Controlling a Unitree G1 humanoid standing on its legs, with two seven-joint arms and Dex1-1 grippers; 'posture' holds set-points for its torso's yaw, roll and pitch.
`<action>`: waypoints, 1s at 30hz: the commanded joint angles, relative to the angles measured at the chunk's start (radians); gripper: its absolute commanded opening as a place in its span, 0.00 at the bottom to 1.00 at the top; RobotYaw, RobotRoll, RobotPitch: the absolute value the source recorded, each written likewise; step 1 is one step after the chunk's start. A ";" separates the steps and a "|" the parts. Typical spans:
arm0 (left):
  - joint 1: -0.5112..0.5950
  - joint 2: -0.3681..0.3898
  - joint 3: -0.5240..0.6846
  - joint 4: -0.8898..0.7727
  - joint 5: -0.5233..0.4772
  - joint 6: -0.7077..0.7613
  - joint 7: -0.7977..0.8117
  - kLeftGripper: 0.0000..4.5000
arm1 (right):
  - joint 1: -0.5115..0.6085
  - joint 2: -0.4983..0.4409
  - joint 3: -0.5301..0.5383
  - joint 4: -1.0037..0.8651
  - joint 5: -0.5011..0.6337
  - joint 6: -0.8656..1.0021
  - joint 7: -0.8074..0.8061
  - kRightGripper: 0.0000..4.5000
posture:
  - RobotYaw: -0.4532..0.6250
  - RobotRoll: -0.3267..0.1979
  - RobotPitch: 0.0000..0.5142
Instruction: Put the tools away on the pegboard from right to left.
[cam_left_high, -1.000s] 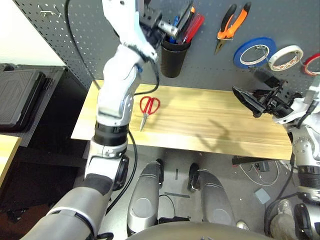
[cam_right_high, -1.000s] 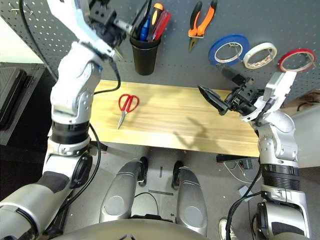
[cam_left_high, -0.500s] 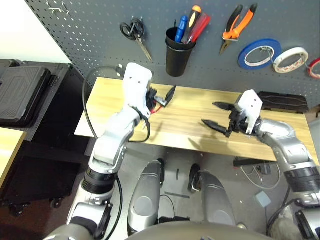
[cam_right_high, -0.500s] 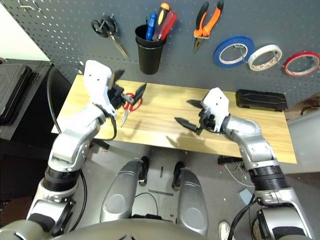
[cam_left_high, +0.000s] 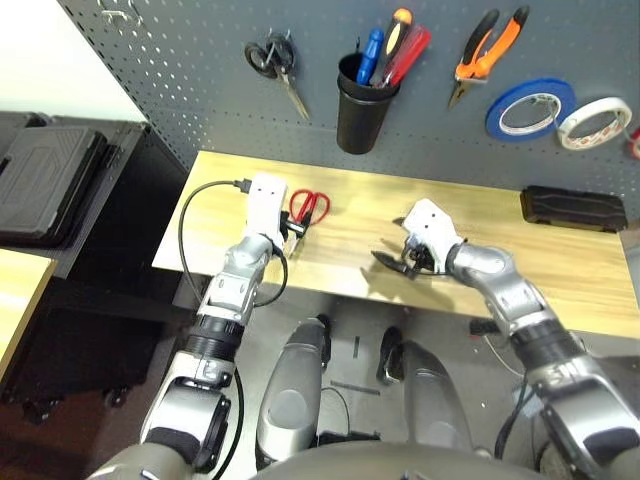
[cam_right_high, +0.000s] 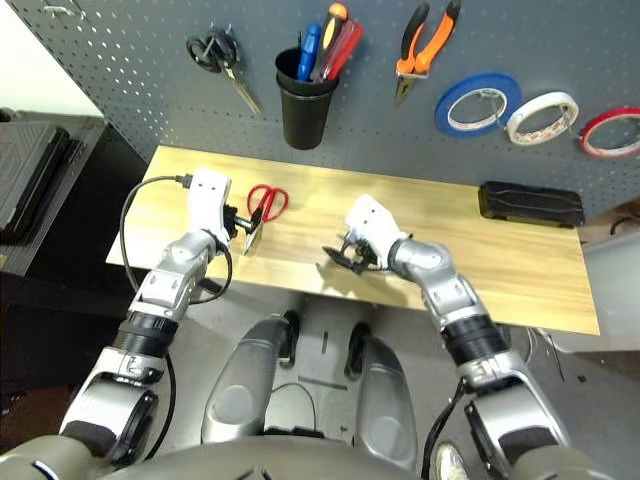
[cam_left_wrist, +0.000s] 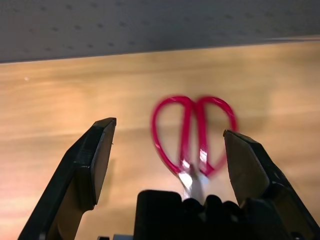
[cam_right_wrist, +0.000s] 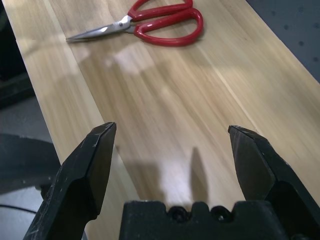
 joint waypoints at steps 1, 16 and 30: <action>-0.072 -0.024 0.039 0.226 0.003 -0.093 0.036 1.00 | 0.027 0.014 0.009 0.009 -0.019 0.002 -0.027 1.00 | 0.61 0.62 0.56; -0.249 -0.036 0.115 0.699 0.015 -0.205 0.079 1.00 | 0.109 0.032 -0.023 -0.132 -0.009 0.076 -0.131 1.00 | 0.54 0.62 0.53; -0.244 -0.027 0.142 0.727 0.018 -0.221 0.118 1.00 | 0.155 -0.019 -0.039 -0.206 -0.008 0.100 -0.132 1.00 | 0.53 0.62 0.52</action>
